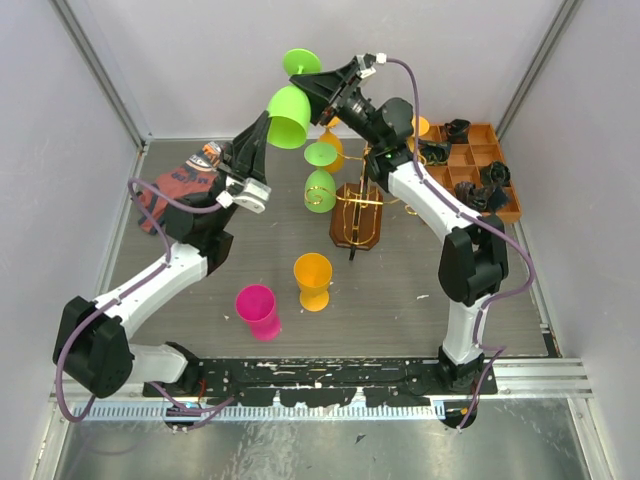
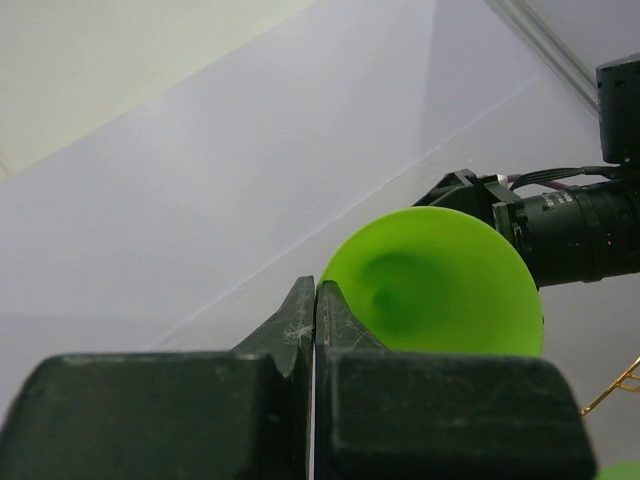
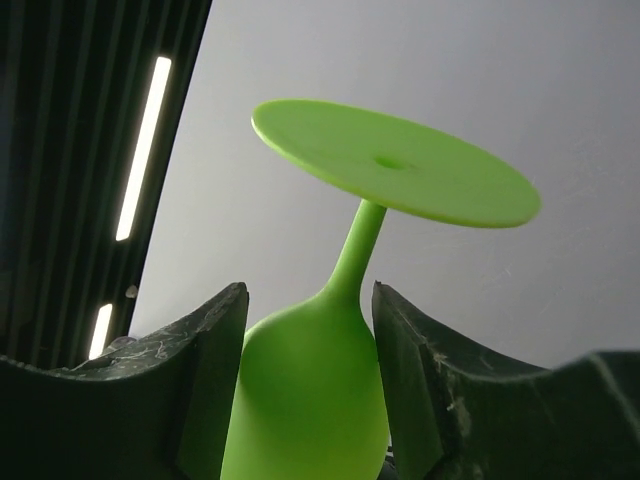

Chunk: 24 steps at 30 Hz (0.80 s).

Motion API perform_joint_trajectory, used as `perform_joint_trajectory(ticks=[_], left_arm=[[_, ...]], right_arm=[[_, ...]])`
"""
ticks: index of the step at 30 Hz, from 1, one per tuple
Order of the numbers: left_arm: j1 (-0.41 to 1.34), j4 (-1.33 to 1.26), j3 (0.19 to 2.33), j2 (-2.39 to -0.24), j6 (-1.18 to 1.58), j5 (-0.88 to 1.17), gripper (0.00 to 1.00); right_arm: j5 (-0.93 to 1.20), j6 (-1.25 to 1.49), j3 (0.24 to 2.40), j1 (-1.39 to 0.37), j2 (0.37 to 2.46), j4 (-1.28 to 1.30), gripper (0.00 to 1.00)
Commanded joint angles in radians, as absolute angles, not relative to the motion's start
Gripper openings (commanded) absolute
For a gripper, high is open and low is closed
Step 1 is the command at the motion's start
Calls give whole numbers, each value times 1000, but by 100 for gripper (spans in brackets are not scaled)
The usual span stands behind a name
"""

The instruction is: Place the wine glass upside down on the wine glass rack

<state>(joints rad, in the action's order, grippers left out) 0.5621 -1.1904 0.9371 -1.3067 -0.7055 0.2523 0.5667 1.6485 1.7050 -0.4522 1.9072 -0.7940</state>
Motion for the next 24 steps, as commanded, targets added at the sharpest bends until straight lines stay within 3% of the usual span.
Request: perform_joint_trajectory(ticks=[1, 6, 14, 17, 20, 24], left_arm=[[565, -1252, 977, -1317, -719, 230, 0], [564, -1250, 982, -1323, -727, 221, 0], [564, -1246, 973, -1317, -727, 229, 1], [563, -1235, 962, -1308, -729, 239, 18], [565, -1210, 943, -1297, -729, 260, 36], [565, -1169, 894, -1278, -715, 262, 46]], right_arm=[[560, 1643, 1765, -463, 1908, -848, 55], [567, 1631, 1763, -463, 1908, -843, 44], [579, 1610, 1789, -462, 1922, -844, 10], [586, 1600, 1827, -453, 1937, -836, 1], [593, 1566, 1885, -434, 1954, -808, 1], [607, 1438, 1977, -391, 1965, -701, 1]])
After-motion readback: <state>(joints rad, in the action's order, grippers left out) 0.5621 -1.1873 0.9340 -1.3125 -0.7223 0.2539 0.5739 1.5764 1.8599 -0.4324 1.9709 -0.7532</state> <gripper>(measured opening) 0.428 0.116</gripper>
